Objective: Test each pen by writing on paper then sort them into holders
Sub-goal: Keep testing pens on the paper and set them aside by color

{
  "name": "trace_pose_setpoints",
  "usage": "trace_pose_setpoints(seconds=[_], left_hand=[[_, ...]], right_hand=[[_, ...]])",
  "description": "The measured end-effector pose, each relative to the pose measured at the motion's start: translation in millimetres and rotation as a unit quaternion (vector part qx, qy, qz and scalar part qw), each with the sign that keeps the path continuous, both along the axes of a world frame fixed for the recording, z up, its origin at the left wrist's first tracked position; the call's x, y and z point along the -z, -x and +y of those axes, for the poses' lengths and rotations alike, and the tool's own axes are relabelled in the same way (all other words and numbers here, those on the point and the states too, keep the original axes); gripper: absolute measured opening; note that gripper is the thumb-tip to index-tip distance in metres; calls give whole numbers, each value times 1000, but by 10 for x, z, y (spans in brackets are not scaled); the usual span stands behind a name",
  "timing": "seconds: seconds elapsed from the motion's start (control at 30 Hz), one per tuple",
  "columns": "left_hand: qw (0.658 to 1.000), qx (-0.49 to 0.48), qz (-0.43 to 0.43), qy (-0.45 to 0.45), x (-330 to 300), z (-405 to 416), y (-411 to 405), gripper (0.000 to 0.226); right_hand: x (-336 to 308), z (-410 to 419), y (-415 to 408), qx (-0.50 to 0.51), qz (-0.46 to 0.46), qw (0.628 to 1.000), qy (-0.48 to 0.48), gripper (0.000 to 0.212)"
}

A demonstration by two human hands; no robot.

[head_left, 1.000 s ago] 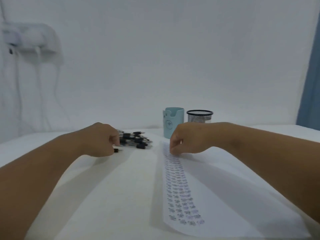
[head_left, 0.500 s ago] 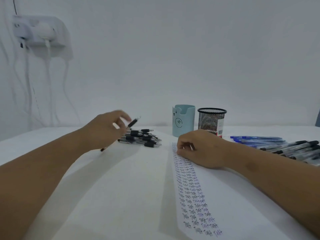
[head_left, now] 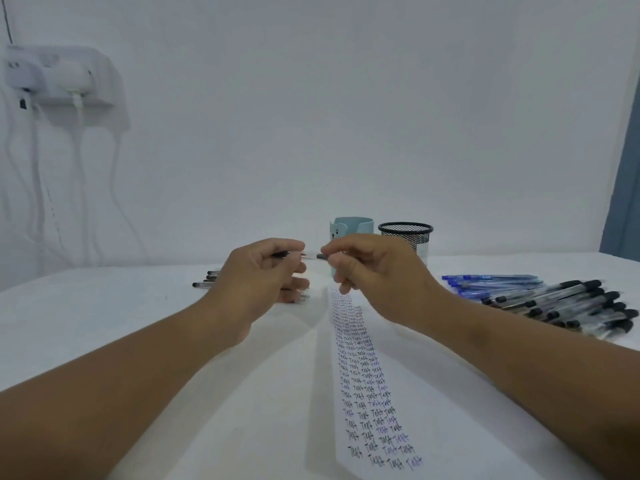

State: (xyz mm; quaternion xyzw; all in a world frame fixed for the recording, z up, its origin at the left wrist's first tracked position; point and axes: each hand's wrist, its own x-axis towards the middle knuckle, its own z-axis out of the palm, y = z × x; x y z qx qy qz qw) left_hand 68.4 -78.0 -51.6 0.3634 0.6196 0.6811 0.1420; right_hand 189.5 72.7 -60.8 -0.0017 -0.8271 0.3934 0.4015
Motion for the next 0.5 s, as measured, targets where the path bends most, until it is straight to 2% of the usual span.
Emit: trace_pose_setpoints(seconds=[0.13, 0.27, 0.37, 0.5], left_hand=[[990, -69, 84, 85, 25, -4, 38, 15], [984, -65, 117, 116, 66, 9, 89, 13], [974, -61, 161, 150, 105, 26, 113, 11], [930, -127, 293, 180, 109, 15, 101, 11]], right_hand=[[-111, -38, -47, -12, 3, 982, 190, 10], [-212, -47, -104, -108, -2, 907, 408, 30], [-243, -29, -101, -121, 9, 881, 457, 36], [-237, 10, -106, -129, 9, 873, 471, 30]])
